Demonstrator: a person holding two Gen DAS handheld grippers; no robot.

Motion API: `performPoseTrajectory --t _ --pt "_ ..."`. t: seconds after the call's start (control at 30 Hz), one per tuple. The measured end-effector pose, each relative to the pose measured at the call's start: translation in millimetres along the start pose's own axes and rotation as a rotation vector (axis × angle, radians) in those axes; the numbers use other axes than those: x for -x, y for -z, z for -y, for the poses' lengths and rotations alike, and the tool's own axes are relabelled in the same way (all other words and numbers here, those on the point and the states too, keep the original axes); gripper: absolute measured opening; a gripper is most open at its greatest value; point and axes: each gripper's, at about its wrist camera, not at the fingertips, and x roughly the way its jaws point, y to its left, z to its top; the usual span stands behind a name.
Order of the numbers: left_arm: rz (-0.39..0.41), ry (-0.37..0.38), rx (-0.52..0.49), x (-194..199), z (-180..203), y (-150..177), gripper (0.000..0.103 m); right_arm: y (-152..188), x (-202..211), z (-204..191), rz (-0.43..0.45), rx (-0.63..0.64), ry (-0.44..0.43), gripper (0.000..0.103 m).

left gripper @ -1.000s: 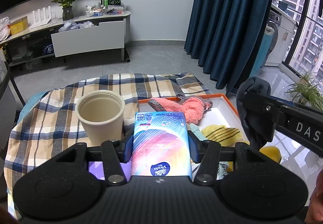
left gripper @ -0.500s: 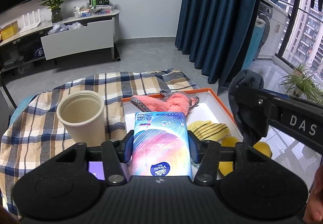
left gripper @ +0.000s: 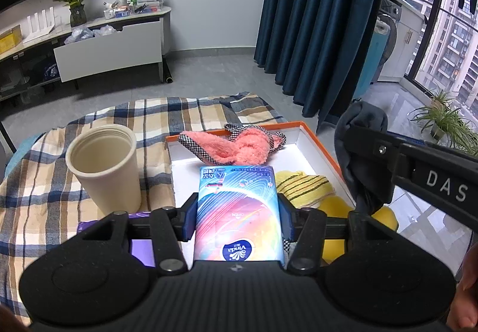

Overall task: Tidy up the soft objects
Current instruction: 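Carry tissue pack in left tool over the box while right tool carries dark cloth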

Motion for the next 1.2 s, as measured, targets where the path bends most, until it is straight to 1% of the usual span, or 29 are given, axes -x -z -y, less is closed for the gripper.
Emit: performPoseTrajectory --t 0.27,1.2 --pt "-0.019 0.017 -0.004 -5.8 8.7 2.9 0.053 2.7 -5.3 -2.4 -0.012 -0.009 0.010 0.026" --pt "-0.044 0.022 0.000 -20.4 20.5 5.4 0.053 9.0 -20.8 5.4 -0.028 -0.015 0.015 0.027"
